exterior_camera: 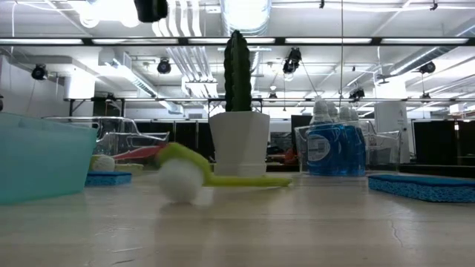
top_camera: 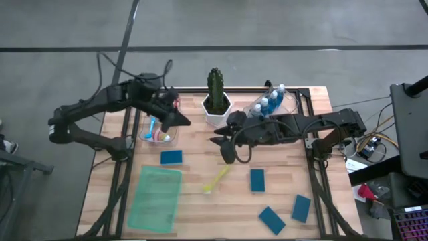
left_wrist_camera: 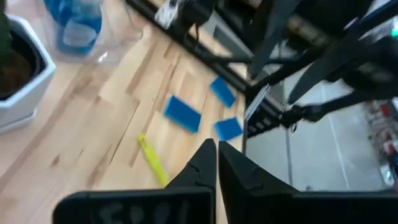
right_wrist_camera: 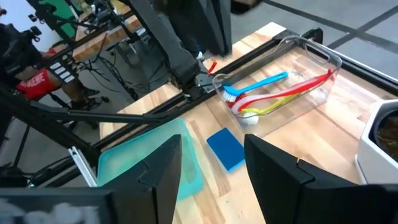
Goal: Pick & Place Kitchen Sink Supplies
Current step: Put the green dish brush into the left transparent bin
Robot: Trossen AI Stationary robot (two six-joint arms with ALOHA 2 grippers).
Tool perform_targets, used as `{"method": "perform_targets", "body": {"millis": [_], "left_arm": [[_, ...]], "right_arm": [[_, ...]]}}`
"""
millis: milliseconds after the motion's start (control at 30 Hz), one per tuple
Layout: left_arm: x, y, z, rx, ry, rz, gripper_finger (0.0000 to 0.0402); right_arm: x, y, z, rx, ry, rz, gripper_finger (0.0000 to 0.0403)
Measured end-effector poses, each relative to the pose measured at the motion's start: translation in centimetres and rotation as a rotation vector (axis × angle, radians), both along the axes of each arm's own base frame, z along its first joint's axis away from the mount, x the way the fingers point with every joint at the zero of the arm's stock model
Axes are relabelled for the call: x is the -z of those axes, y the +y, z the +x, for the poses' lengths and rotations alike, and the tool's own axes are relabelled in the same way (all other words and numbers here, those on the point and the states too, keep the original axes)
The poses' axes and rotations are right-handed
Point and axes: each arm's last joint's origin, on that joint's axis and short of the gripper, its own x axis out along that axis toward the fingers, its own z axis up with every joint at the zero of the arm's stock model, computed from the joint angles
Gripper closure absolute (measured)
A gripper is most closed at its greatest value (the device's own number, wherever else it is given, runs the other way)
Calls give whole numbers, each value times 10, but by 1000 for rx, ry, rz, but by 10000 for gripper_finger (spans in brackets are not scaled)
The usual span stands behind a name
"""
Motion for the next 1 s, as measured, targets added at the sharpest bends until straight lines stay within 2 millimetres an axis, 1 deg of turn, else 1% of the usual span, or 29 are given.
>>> {"method": "perform_targets", "body": {"millis": [100,233,400,533,633,767,867,1000], "left_arm": [[11,0,16,35,53,-4,367],[31,-4,42,72,141,-52,314],[57,-11,70,80,268,-142,242],[75,-20,88,46,354,-181,205],[88,-29,102,-9,403,-187,195],[105,-42,120,-126,445,-217,193],[117,-54,133,-202,462,-227,193],[134,-71,145,-286,489,-241,194]], "right_arm": [[0,-1,0,2,0,0,237],[-9,-1,-5,-1,-25,0,244],[-35,-4,-18,-23,-95,-50,256],[-58,-8,-36,-32,-150,-135,266],[-73,-13,-54,-4,-184,-209,273],[-87,-19,-80,18,-197,-300,281],[-95,-23,-96,17,-197,-348,285],[-98,-26,-113,-6,-164,-410,291]]}}
